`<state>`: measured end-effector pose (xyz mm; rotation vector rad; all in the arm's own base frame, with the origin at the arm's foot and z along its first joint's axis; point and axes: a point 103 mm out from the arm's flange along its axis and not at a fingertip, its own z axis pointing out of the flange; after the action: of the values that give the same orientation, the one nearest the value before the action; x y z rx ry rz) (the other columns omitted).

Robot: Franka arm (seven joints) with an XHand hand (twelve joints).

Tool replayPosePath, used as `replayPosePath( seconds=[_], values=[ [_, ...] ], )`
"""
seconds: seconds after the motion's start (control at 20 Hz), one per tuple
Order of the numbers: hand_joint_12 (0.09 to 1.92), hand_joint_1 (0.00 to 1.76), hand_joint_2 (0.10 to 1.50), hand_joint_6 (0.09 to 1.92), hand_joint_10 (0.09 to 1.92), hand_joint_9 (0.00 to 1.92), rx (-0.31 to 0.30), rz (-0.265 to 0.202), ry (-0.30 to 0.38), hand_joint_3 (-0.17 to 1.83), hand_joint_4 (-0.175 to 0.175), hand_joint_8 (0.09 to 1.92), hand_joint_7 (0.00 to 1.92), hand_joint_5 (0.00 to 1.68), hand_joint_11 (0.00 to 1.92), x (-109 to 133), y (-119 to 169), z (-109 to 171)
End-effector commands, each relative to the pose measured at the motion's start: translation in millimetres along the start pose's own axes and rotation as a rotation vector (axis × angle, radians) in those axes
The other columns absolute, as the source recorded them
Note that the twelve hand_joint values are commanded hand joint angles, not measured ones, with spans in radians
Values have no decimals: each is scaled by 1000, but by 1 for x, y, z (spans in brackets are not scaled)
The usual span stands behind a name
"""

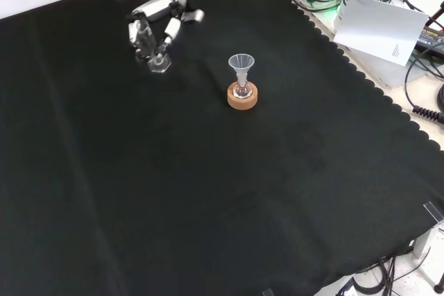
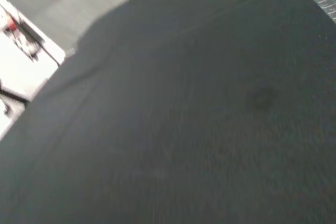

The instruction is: Put the graduated cylinder back on the table.

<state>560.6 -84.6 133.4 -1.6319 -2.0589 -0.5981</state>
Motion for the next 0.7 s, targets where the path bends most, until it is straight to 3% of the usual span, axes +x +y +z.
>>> replayPosePath(
  seconds=[0.05,0.7],
  values=[
    [754,1145,1224,1091,87,1385,-127,-16,193,-175,-175,220,1236,948,1184,-22,30,21],
    [772,1142,1229,1106,87,1345,-146,-48,224,-175,-175,233,1185,938,1155,-33,47,43]
  ],
)
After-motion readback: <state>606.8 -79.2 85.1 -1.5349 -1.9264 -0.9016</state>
